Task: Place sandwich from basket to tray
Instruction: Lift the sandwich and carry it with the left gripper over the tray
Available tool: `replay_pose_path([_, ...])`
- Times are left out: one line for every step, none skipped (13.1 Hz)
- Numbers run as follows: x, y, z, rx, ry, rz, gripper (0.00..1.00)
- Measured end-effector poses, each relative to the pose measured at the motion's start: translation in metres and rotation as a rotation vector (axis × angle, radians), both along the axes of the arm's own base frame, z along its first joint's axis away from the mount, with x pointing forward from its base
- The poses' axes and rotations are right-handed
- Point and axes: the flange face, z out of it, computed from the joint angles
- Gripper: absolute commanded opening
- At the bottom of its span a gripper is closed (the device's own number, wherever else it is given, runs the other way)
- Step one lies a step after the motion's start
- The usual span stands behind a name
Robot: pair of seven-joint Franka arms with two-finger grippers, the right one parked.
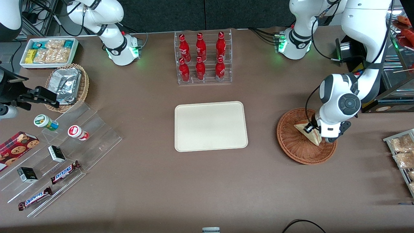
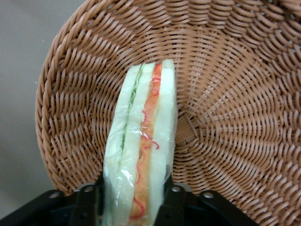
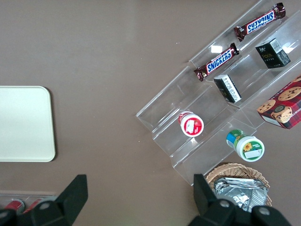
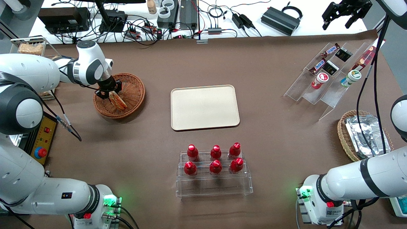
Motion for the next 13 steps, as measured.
replay_pose_path([0.000,0.000,0.001,0.000,0.007,0.003,0.00])
replay_pose_path([0.001,0.000,0.003,0.003,0.021,0.005,0.00])
replay_pose_path([0.005,-0.001,0.010,0.007,0.041,0.005,0.00])
replay_pose_path([0.011,-0.004,0.019,0.012,0.062,0.002,0.00])
replay_pose_path([0.018,-0.010,0.031,0.015,0.069,-0.007,0.00])
replay_pose_path([0.024,-0.020,0.042,0.016,0.067,-0.023,0.00])
replay_pose_path([0.029,-0.032,0.051,0.017,0.062,-0.041,0.00])
replay_pose_path([0.031,-0.045,0.058,0.018,0.059,-0.061,0.00])
replay_pose_path([0.033,-0.059,0.065,0.018,0.054,-0.084,0.00])
replay_pose_path([0.034,-0.075,0.071,0.018,0.051,-0.111,0.00])
replay_pose_path([0.032,-0.096,0.077,0.018,0.045,-0.144,0.00])
replay_pose_path([0.029,-0.121,0.081,0.017,0.039,-0.186,0.00])
replay_pose_path([0.022,-0.150,0.084,0.012,0.033,-0.233,0.00])
